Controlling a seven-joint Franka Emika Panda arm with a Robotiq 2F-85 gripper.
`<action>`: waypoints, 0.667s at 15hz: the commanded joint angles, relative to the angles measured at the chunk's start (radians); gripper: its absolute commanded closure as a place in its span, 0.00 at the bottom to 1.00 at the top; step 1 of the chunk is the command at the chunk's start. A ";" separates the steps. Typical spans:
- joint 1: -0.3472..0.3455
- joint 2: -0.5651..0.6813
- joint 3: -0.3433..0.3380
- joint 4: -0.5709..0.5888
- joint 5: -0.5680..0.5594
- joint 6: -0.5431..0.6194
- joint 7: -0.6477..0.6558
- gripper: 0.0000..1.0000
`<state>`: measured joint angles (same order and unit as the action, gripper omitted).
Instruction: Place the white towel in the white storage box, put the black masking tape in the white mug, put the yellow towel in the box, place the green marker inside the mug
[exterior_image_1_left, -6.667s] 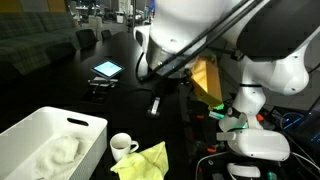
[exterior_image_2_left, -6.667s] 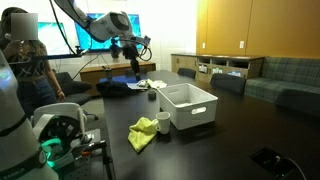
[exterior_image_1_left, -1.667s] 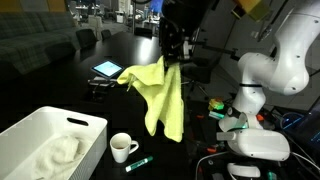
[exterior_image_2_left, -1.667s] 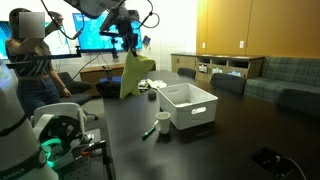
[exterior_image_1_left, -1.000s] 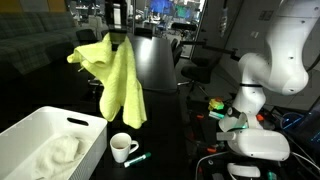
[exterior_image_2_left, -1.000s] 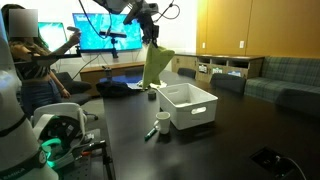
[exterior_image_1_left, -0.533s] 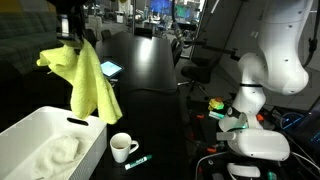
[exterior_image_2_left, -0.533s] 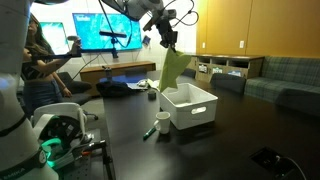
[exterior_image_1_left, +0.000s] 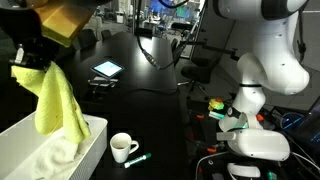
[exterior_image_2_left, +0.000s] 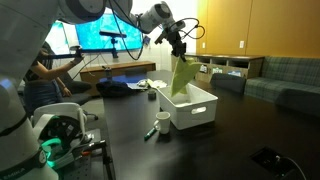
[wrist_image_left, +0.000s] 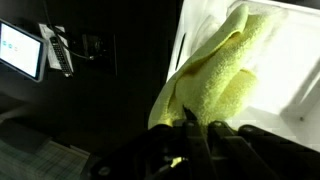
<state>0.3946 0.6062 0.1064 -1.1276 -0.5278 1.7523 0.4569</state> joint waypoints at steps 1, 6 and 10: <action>0.047 0.119 -0.061 0.168 0.027 0.010 0.068 0.93; 0.074 0.219 -0.111 0.291 0.047 -0.006 0.111 0.94; 0.059 0.270 -0.091 0.358 0.044 -0.029 0.115 0.68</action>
<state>0.4523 0.8119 0.0187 -0.8887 -0.4962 1.7614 0.5752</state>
